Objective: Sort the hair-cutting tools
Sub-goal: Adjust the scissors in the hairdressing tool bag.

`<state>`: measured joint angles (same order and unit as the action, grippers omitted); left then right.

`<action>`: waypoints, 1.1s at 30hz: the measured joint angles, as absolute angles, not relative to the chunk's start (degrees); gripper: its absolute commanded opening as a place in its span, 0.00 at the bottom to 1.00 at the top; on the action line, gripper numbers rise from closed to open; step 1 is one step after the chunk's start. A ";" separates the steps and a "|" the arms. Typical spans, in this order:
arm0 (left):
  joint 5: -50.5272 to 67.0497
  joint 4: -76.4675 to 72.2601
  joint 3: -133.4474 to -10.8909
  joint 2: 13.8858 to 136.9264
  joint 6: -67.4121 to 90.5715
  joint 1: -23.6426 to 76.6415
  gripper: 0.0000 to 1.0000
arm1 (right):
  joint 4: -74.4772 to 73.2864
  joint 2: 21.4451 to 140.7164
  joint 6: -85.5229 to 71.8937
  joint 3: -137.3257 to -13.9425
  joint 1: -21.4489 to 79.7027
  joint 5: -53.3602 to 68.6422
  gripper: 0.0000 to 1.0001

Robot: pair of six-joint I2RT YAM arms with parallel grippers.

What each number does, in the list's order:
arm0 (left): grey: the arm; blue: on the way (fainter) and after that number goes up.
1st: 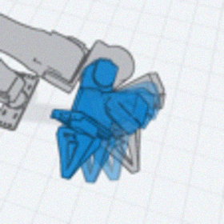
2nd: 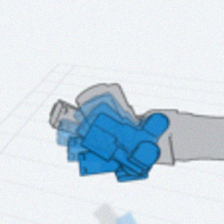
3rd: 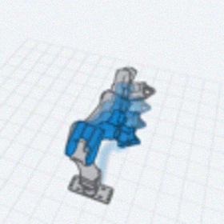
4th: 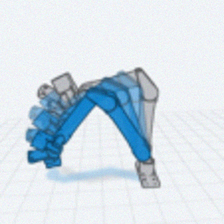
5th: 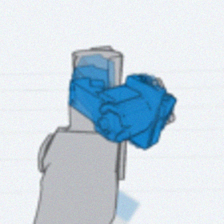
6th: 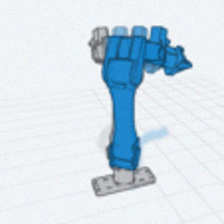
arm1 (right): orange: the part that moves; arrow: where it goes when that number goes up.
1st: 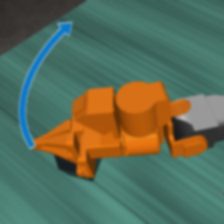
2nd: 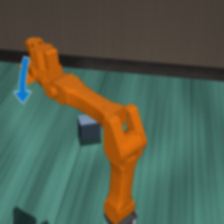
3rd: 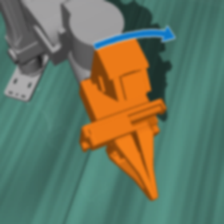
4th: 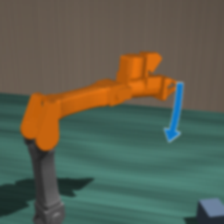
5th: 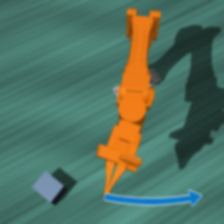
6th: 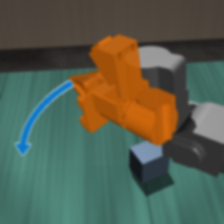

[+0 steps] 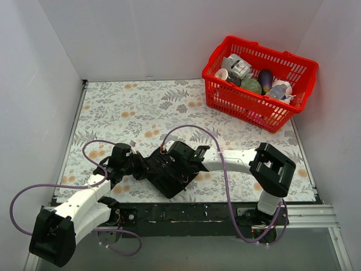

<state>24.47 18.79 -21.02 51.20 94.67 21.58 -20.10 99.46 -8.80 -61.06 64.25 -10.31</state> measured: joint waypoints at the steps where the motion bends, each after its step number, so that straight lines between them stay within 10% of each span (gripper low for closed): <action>1: 24.47 18.81 -21.02 51.20 94.65 21.58 0.00 | -19.90 99.46 -8.91 -60.86 64.18 -10.28 0.70; 4: 24.47 18.79 -21.02 51.31 94.52 21.58 0.00 | -19.03 98.98 -9.39 -60.10 64.03 -8.91 0.42; 10: 24.51 18.52 -21.02 51.90 94.50 21.58 0.00 | -19.07 98.74 -10.44 -59.88 63.99 -9.45 0.31; 14: 24.51 18.13 -21.04 51.94 94.50 21.58 0.00 | -19.11 98.74 -10.79 -59.90 64.27 -10.26 0.03; 33: 24.62 17.58 -20.45 51.35 95.02 21.58 0.00 | -33.39 106.76 -23.49 -72.20 65.36 -12.86 0.01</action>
